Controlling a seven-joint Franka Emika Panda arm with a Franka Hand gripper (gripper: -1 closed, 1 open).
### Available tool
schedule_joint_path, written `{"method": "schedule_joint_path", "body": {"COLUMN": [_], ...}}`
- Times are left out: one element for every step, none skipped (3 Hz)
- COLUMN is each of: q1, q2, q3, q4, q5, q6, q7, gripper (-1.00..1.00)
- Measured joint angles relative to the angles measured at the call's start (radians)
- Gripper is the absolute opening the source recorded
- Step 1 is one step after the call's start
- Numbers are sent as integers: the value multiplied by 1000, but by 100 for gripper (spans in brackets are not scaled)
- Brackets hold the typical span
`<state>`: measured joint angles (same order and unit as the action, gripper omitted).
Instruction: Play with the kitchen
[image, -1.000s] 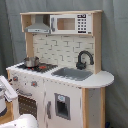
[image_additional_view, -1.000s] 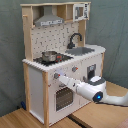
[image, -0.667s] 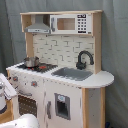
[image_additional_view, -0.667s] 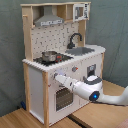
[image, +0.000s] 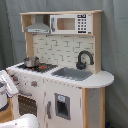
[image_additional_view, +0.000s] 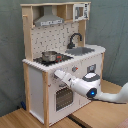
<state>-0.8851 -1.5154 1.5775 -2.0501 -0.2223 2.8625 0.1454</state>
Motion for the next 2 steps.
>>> {"method": "schedule_joint_path", "body": {"q1": [-1, -1], "q2": [0, 5], "q3": [-5, -17], "q4": [3, 10], "q5": [0, -39], "q6": [0, 7], "q7": [10, -85], "gripper": [-100, -100]}}
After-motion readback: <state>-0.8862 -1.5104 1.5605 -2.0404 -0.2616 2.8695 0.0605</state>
